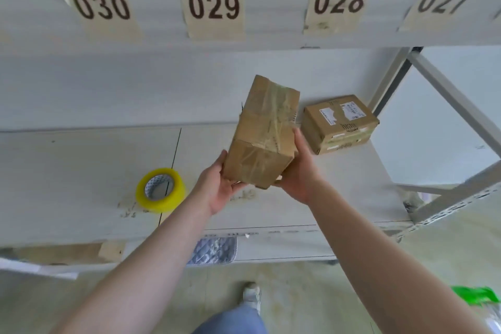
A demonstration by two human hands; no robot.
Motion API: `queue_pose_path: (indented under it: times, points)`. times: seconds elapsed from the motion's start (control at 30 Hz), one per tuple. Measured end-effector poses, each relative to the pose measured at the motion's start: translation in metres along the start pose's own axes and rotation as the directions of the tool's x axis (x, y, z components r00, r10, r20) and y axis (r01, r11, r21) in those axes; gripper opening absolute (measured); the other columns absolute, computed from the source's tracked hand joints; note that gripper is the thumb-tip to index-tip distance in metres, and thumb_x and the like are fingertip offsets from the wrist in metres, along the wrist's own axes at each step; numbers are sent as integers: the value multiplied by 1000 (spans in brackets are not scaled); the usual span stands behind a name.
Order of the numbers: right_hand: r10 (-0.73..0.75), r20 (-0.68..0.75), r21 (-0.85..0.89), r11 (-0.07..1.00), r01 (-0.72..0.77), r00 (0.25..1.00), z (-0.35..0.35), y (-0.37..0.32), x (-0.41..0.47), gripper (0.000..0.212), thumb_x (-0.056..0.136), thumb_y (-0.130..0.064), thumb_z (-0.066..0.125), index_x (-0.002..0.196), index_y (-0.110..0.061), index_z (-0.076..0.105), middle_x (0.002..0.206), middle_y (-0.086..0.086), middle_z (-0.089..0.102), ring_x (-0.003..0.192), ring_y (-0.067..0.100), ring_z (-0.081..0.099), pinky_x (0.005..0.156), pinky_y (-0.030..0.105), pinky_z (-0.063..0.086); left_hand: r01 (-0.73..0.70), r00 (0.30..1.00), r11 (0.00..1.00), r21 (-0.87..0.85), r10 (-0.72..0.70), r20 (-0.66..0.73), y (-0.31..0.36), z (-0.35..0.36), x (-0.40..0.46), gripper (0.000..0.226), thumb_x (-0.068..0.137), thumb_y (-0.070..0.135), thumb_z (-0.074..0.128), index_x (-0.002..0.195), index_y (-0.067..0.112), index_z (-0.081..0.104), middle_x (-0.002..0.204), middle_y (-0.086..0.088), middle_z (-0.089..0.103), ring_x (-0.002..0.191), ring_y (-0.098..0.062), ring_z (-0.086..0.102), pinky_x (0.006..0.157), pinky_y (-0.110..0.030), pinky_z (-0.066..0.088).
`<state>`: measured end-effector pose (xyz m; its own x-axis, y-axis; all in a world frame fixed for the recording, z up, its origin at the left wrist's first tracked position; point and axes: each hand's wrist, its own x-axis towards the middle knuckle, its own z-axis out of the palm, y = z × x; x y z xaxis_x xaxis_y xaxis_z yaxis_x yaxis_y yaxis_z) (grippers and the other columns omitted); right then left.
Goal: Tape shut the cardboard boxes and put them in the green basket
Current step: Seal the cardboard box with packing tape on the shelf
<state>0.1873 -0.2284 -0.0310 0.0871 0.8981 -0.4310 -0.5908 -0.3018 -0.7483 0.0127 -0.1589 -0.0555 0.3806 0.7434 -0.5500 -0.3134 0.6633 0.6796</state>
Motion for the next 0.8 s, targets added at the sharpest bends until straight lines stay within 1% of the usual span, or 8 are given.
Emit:
queue_pose_path:
  times: [0.1,0.2,0.27,0.33,0.47,0.63,0.73,0.8]
  points:
    - [-58,62,98,994,52,996,4,21,-11,70,85,-74,42,136,-28,56,136,6,60,124,29,57,104,57,41,-120,988,955,271,142,-63,-8,-3,-28,24,102,21,50,123,11,55,118,-12,68,96,-23,69,80,-39,57]
    - [-54,-81,8,998,55,995,6,34,-16,59,86,-62,57,136,-31,54,136,4,59,125,26,55,97,47,50,-264,932,830,492,350,-90,2,-14,-43,19,98,14,54,115,15,62,113,-6,69,104,-24,65,86,-34,55]
    - [-125,-157,-114,988,108,980,15,44,-18,67,79,-58,69,138,-36,48,136,-2,56,121,20,55,84,35,56,-180,970,871,458,235,-67,17,-18,-54,45,95,55,50,106,16,70,105,-5,74,99,-21,69,78,-32,55]
    - [-256,-181,-297,935,196,950,30,54,-19,84,68,-54,79,141,-38,42,140,-2,45,122,18,53,92,37,53,-24,998,912,410,42,-36,29,-27,-56,93,63,88,50,119,16,67,112,-6,73,103,-21,70,89,-39,54]
    - [-420,-116,-414,844,340,900,70,61,-10,90,68,-32,88,141,-39,36,132,-8,48,114,9,56,84,31,56,-29,994,920,391,67,-84,49,-70,-53,88,63,73,61,125,11,63,107,-8,74,96,-25,71,82,-38,56]
    - [-103,-17,-292,952,93,995,136,87,27,61,79,-30,79,132,-17,51,118,0,67,104,18,67,82,32,58,-12,998,939,344,-7,56,81,-158,-47,78,77,75,41,131,22,60,125,-6,67,117,-23,63,99,-43,48]
    - [-76,-18,-262,962,69,997,193,128,63,47,84,-25,75,125,-14,56,116,5,69,102,21,68,84,35,58,-43,995,907,420,77,-63,117,-225,-38,64,89,65,44,131,20,61,109,1,73,103,-19,68,88,-39,52]
    - [-95,-71,-314,947,68,993,237,160,88,49,84,-25,76,127,-15,55,118,5,68,104,21,66,90,38,56,-55,978,875,480,143,-150,150,-274,-31,55,96,55,45,136,19,56,118,2,68,110,-17,62,92,-37,50]
